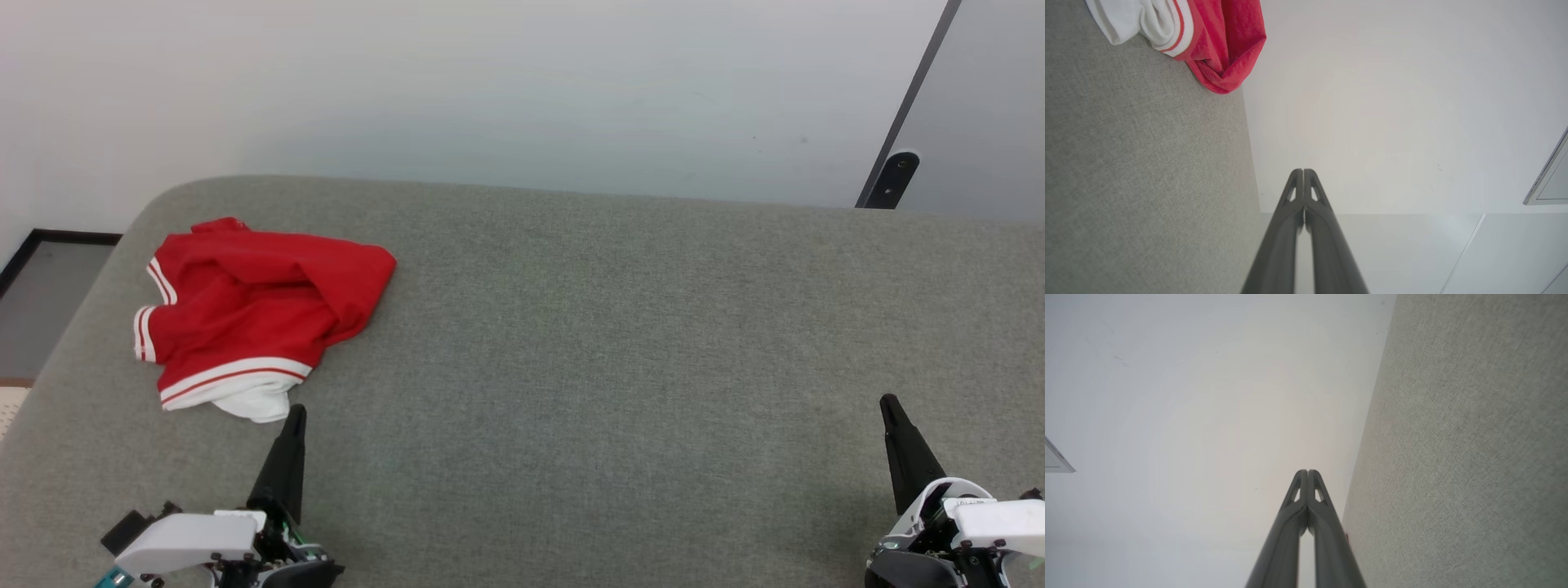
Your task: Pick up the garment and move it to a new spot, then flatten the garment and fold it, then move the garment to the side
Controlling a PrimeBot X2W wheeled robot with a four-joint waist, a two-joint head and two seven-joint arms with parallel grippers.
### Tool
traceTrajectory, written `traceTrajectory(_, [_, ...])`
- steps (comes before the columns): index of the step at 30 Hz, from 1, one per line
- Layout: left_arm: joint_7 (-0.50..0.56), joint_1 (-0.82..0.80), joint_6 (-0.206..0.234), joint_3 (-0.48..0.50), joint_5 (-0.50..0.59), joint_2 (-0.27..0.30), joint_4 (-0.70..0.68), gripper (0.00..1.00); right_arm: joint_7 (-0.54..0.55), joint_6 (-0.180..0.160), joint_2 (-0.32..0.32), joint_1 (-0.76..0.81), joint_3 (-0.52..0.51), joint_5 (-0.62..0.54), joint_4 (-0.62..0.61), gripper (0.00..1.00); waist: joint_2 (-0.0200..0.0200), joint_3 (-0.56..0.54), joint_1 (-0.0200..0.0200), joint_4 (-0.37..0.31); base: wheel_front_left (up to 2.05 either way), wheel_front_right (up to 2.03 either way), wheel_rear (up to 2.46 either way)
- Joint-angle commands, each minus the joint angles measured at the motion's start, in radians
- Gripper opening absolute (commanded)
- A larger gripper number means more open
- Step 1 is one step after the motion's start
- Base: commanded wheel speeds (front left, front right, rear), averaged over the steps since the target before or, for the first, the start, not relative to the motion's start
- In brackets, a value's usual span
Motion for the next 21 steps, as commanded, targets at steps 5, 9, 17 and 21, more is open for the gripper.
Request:
traceTrajectory(5, [0.002, -0.011, -0.005, 0.001, 0.002, -0.001, 0.001, 0.0, 0.002, -0.001, 0.003, -0.003, 0.004, 0.002, 0.0, 0.0, -0.0001, 0.0, 0.0, 0.0, 0.0, 0.0, 0.0])
traceTrajectory(9, [0.002, -0.011, -0.005, 0.001, 0.002, -0.001, 0.001, 0.0, 0.002, -0.001, 0.003, -0.003, 0.004, 0.003, 0.0, 0.0, -0.0001, 0.0, 0.0, 0.0, 0.0, 0.0, 0.0])
traceTrajectory(17, [0.002, -0.011, -0.005, 0.001, 0.002, -0.001, 0.001, 0.0, 0.002, -0.001, 0.003, -0.003, 0.004, 0.002, 0.0, 0.0, -0.0001, 0.0, 0.0, 0.0, 0.0, 0.0, 0.0])
traceTrajectory(21, [-0.001, 0.013, 0.001, -0.003, 0.0, -0.002, 0.015, 1.0, -0.002, 0.0, 0.001, 0.009, 0.001, -0.001, 0.015, 1.0, -0.0001, 0.0, 0.0, 0.0, 0.0, 0.0, 0.0])
